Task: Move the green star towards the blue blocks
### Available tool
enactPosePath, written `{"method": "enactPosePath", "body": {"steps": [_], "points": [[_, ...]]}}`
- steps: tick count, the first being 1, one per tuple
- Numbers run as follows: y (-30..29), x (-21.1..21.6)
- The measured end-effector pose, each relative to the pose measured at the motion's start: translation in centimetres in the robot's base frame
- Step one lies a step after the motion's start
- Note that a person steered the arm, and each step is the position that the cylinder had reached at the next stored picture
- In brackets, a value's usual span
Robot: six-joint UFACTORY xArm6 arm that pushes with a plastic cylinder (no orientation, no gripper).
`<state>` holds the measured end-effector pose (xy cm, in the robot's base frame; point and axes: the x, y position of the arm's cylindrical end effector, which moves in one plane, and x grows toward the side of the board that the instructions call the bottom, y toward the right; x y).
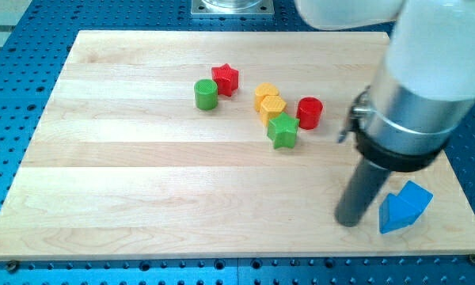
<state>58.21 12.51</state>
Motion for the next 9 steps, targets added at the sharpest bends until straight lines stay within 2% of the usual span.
{"method": "enactPosePath", "body": {"steps": [1,2,6,9], "points": [[-4.4,-1.4],[-5.6,-2.6],[-5.6,-4.2],[-4.8,-2.1]]}}
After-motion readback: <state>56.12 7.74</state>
